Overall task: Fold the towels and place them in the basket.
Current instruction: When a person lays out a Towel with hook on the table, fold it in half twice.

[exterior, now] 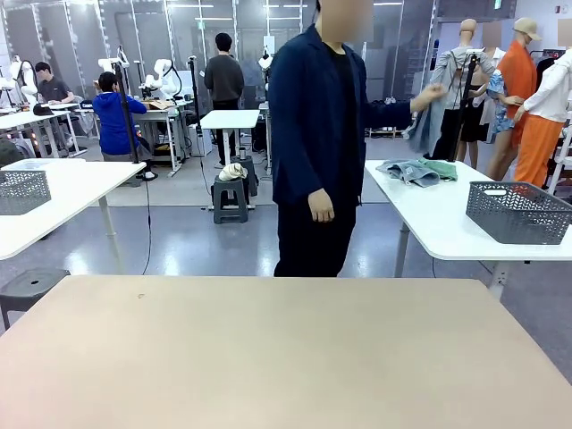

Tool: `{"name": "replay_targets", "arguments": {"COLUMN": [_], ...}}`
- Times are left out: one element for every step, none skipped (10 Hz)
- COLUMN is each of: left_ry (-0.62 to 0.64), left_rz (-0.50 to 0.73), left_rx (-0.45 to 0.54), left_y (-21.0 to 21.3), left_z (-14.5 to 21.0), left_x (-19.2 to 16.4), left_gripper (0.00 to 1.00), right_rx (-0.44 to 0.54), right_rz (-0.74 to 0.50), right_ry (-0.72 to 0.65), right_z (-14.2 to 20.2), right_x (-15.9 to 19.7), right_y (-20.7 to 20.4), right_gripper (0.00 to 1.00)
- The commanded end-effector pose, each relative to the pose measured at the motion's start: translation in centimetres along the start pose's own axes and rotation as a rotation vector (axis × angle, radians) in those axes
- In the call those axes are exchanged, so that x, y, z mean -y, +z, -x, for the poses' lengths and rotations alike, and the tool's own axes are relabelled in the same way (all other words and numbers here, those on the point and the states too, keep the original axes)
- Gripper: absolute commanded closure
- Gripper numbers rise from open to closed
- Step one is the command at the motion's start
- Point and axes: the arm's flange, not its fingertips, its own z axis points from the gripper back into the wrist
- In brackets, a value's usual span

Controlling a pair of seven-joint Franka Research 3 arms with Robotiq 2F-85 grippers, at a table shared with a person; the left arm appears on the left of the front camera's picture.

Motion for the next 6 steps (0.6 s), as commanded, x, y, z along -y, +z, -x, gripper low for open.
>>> {"name": "replay_targets", "arguments": {"left_ry": [0.0, 0.0, 0.0, 0.0, 0.0, 0.0], "left_rz": [-0.002, -0.002, -0.002, -0.002, -0.002, -0.002], "left_rx": [0.001, 0.001, 0.001, 0.001, 0.001, 0.001], "left_y": [0.05, 0.05, 0.05, 0.05, 0.05, 0.05], "left_z": [0.05, 0.05, 0.05, 0.05, 0.05, 0.05], "left_x": [0.04, 0.04, 0.04, 0.04, 0.04, 0.04], "left_gripper": [0.0, 0.0, 0.0, 0.0, 0.0, 0.0], "right_rx": [0.001, 0.001, 0.001, 0.001, 0.001, 0.001], "right_rz": [-0.009, -0.009, -0.009, -0.009, -0.009, -0.009], "right_ry": [0.014, 0.014, 0.014, 0.014, 0.014, 0.014], "right_z": [-0.05, -0.05, -0.05, -0.05, -0.05, -0.05], "right_x": [-0.01, -0.01, -0.01, -0.01, -0.01, -0.01], "right_y": [-0.11, -0.11, -0.11, -0.11, -0.11, -0.11], "right_gripper": [0.0, 0.0, 0.0, 0.0, 0.0, 0.0]}}
